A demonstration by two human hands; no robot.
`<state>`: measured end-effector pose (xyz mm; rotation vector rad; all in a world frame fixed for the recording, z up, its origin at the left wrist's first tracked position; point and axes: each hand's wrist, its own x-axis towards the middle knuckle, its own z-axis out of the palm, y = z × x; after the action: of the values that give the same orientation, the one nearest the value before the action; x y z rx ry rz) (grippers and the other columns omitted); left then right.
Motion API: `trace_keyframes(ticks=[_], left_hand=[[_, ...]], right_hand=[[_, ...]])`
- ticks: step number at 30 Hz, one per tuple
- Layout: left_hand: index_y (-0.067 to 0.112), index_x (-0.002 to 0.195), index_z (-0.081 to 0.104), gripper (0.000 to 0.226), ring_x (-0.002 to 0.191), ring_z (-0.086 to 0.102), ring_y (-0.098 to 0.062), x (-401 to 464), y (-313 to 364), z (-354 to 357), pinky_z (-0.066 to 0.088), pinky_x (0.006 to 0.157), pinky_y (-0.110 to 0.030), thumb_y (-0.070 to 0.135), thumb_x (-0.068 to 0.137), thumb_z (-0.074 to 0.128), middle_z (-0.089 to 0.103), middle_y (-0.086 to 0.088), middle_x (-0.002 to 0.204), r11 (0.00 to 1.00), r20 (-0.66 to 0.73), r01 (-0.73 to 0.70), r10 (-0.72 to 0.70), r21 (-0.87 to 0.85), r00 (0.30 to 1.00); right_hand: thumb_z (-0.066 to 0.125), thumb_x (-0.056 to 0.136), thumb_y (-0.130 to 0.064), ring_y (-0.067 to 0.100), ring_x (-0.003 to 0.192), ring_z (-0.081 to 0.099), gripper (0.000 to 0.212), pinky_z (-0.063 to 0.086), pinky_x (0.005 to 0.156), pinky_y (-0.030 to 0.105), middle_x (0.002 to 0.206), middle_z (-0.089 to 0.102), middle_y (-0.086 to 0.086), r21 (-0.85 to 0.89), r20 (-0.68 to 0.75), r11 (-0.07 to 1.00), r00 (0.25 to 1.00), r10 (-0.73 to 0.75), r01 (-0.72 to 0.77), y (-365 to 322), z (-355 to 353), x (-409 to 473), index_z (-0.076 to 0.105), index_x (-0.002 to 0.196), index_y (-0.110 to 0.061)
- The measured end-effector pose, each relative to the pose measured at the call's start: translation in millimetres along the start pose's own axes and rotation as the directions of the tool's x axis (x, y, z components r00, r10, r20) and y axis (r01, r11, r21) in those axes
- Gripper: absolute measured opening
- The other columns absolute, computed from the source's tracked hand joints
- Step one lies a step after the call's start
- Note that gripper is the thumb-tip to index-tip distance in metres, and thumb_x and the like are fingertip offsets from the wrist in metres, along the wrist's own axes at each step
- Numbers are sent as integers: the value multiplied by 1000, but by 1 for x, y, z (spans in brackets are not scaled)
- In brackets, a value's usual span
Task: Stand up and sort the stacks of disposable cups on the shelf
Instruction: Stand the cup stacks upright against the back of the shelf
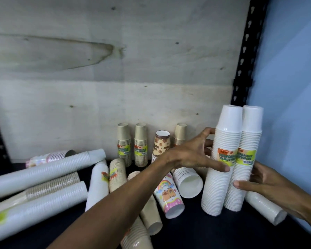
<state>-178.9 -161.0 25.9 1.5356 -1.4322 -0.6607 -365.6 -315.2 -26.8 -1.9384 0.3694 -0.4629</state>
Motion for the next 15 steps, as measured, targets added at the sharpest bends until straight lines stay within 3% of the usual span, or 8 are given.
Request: trace_keyframes(ticks=[6,12,15], left_hand=[[24,142,35,85,125,56,-19,-8,2,-1,48,106,-43,13,74,85,58,-5,135,1000,-37,-26,25,-12,999],[16,141,41,73,120,61,-24,-25,26,-29,51,101,-43,3,79,78,59,-11,133,995,-140,-76,67,-64,988],[19,143,43,73,114,65,-27,-42,38,-53,57,91,-43,5,80,78,59,-8,134,993,-183,-84,69,-78,981]], right_hand=[[79,67,-4,15,108,70,63,57,88,26,118,73,-5,56,-15,997,999,-48,49,-14,0,-1,60,125,-21],[78,72,-8,16,113,68,61,55,96,39,122,71,-7,16,27,991,991,-131,131,-52,9,9,62,127,-29],[76,75,-5,18,113,68,58,56,94,41,124,70,-6,38,73,983,980,-183,180,-74,23,20,63,128,-26]])
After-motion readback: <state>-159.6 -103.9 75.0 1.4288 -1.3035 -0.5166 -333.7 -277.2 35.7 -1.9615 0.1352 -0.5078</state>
